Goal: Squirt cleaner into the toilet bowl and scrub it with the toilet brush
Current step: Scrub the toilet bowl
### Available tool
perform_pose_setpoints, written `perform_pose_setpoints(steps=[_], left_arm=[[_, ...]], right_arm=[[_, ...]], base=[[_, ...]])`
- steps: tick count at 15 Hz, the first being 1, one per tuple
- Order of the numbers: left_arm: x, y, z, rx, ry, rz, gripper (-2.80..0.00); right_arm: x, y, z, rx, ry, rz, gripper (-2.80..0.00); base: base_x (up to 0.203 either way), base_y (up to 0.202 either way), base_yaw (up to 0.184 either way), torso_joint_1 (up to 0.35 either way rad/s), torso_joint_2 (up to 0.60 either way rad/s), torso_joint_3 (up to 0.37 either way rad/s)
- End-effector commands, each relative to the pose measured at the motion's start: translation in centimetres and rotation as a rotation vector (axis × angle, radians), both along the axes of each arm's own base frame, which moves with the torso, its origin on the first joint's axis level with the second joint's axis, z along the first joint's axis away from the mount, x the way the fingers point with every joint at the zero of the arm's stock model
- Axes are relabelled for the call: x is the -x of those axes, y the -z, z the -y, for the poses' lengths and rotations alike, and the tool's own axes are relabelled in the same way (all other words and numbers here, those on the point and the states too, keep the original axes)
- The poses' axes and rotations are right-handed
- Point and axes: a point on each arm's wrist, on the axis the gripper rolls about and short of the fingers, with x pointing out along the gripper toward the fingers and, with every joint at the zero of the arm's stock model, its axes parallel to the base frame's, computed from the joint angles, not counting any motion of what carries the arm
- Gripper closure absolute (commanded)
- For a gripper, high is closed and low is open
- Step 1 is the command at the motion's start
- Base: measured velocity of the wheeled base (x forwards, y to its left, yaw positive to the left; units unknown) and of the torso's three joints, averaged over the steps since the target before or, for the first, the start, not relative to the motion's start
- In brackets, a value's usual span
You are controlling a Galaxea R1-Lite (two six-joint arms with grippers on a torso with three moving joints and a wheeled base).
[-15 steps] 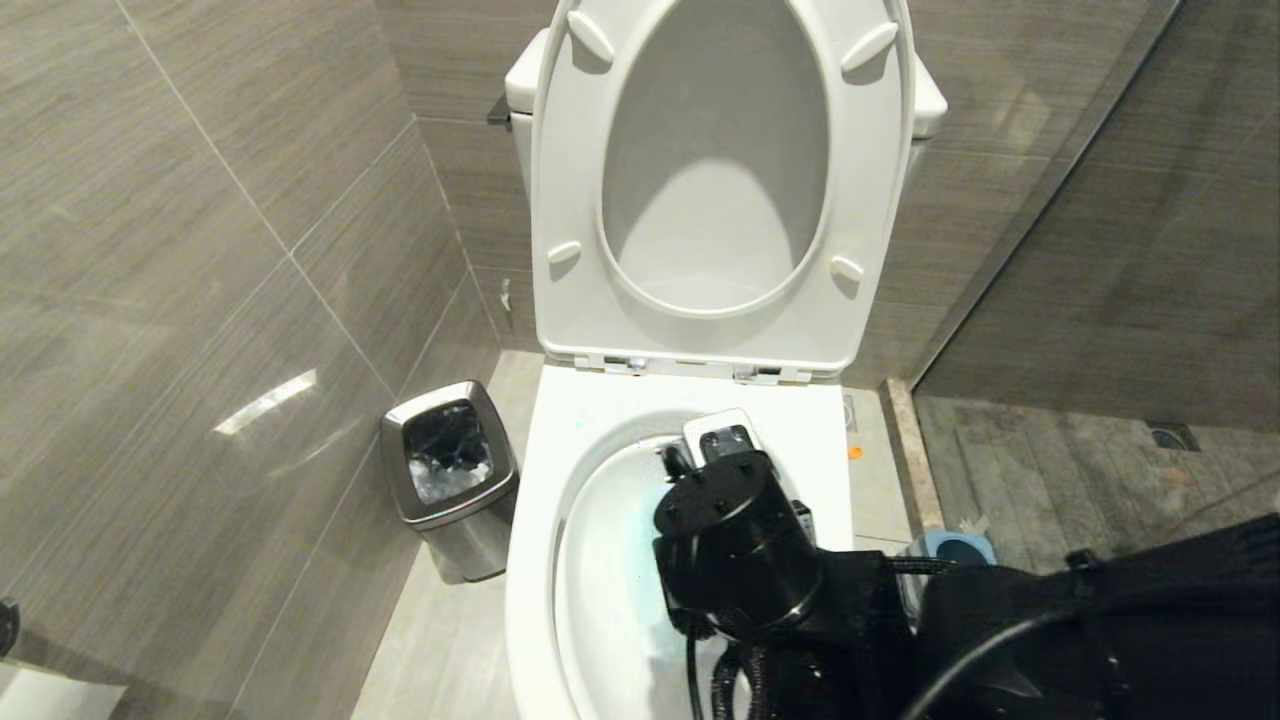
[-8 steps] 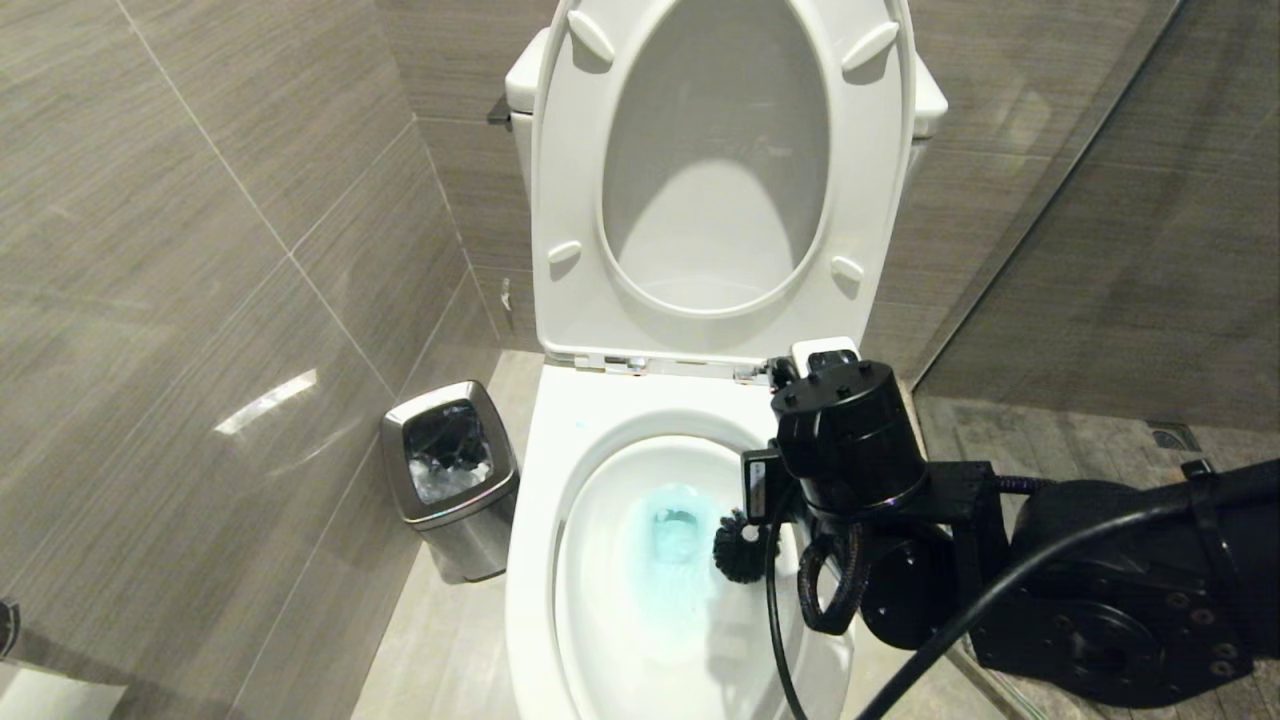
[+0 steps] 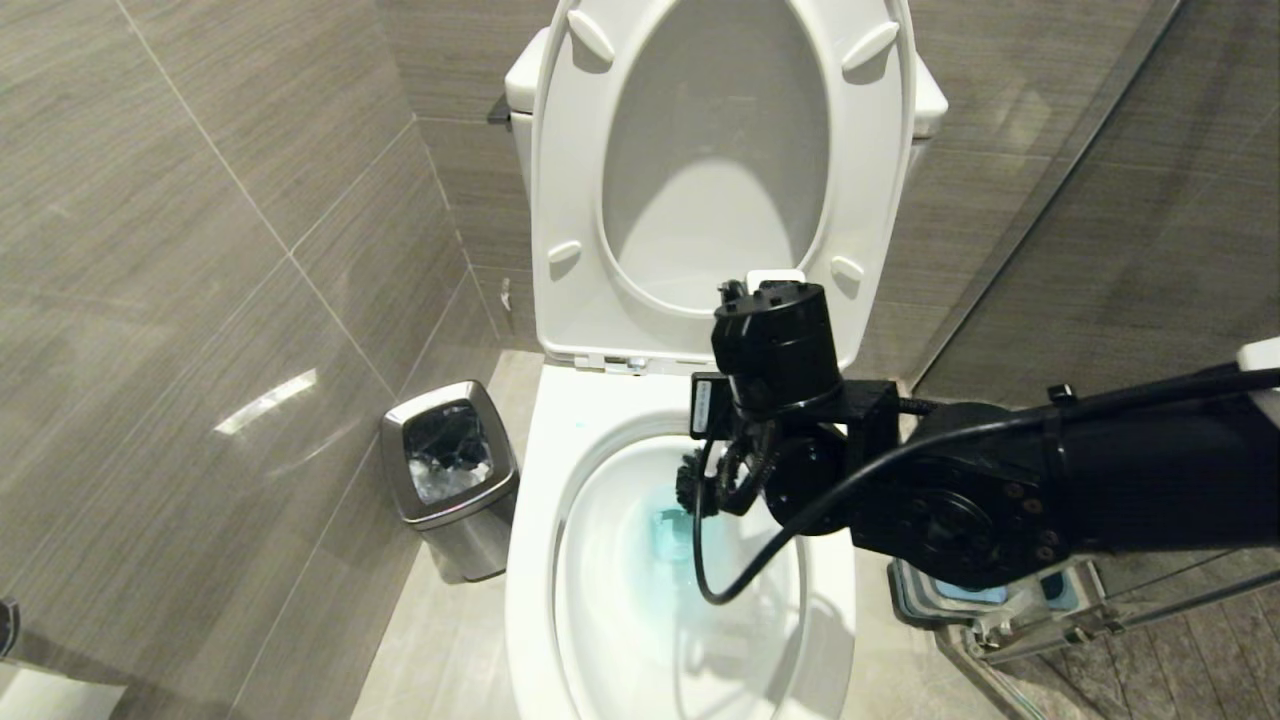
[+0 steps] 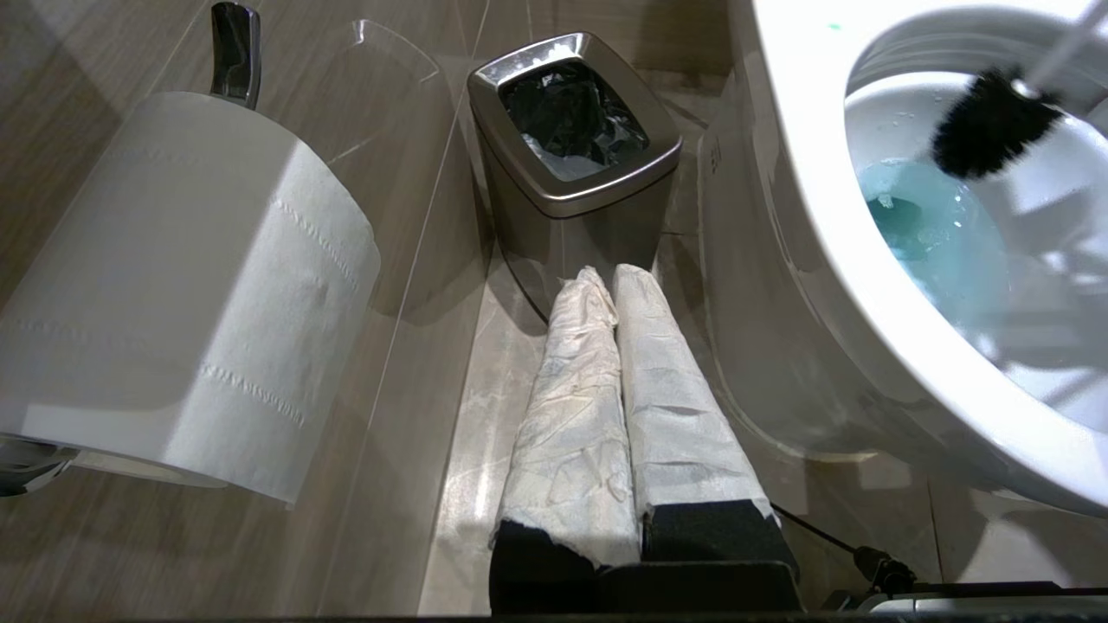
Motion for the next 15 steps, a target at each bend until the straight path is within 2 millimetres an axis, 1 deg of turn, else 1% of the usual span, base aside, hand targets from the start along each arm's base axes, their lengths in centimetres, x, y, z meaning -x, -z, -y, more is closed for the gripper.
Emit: perform_pose_setpoints(steps=[1,2,3,4,5,7,9,10,12,15], left_arm=[[0.0,0.0,0.0,0.000,0.000,0.000,0.00],[0.0,0.0,0.0,0.000,0.000,0.000,0.00],[0.0,0.0,0.0,0.000,-0.001,0.000,0.00],[0.0,0.0,0.0,0.000,-0.001,0.000,0.00],[0.0,0.0,0.0,0.000,-0.001,0.000,0.00],[0.0,0.0,0.0,0.000,0.000,0.000,0.00],[0.0,0.0,0.0,0.000,0.000,0.000,0.00],[0.0,0.0,0.0,0.000,-0.001,0.000,0.00],[0.0,0.0,0.0,0.000,0.000,0.000,0.00],[0.0,0.0,0.0,0.000,0.000,0.000,0.00]], right_arm=[[-1.9,1.0,-3.1,-0.013,-0.018,0.021,0.00],[-2.2,1.1,-4.4,-0.012,-0.036,0.033,0.00],[-2.0,1.3,-5.7,-0.010,-0.064,0.040,0.00],[-1.0,1.6,-7.3,-0.007,-0.104,0.041,0.00],[-0.1,1.9,-8.4,-0.002,-0.136,0.037,0.00],[2.4,2.0,-10.0,0.004,-0.197,0.027,0.00],[4.1,1.6,-9.5,0.018,-0.219,0.004,0.00],[4.9,1.5,-8.9,0.029,-0.225,-0.014,0.00],[6.6,1.3,-6.8,0.058,-0.226,-0.048,0.00],[8.9,1.5,-3.0,0.102,-0.212,-0.095,0.00]], base=[[0.000,0.000,0.000,0.000,0.00,0.000],[0.000,0.000,0.000,0.000,0.00,0.000],[0.000,0.000,0.000,0.000,0.00,0.000],[0.000,0.000,0.000,0.000,0.00,0.000],[0.000,0.000,0.000,0.000,0.00,0.000],[0.000,0.000,0.000,0.000,0.00,0.000],[0.000,0.000,0.000,0.000,0.00,0.000],[0.000,0.000,0.000,0.000,0.00,0.000],[0.000,0.000,0.000,0.000,0.00,0.000],[0.000,0.000,0.000,0.000,0.00,0.000]])
